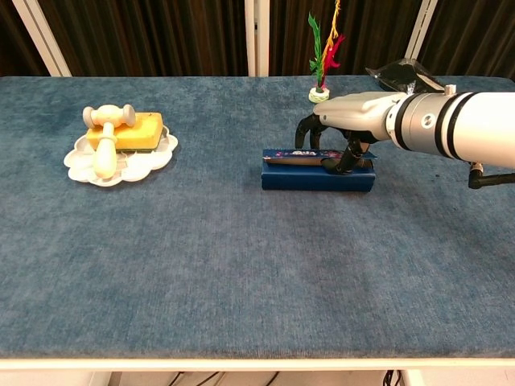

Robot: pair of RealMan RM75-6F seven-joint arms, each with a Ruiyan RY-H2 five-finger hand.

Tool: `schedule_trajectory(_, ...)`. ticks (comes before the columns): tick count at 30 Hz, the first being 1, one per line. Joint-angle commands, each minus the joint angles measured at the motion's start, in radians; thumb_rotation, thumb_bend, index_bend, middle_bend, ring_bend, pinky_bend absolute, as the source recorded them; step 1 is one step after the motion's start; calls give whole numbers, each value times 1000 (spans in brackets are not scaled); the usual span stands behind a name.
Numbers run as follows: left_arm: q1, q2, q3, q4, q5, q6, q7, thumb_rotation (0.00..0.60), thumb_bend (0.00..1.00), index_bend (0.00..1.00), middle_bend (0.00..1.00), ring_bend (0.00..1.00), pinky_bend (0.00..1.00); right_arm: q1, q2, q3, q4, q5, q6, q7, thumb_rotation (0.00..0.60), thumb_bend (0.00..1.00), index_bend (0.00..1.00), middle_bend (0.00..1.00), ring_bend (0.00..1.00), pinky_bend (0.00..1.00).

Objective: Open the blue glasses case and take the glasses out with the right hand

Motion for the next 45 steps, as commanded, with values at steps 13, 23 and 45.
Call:
schedule_trajectory(13, 0, 11, -2, -18, -4, -1, 12, 600, 37, 212, 65, 0, 0, 65, -28, 37, 113, 99, -71, 26, 599, 511, 219, 246, 0, 0)
schedule_trajectory(23, -8, 14, -4, -25, -6, -12, 20, 600, 37, 212, 65, 0, 0, 102, -115, 53, 248, 102, 6, -15, 596, 322, 2, 93, 0, 0)
schedule_trajectory(45, 5, 7, 1, -20, -3, 7, 8, 600, 36, 212, 65, 0, 0, 13, -82, -16, -11, -363, 13, 107, 596, 176, 62, 227, 0, 0)
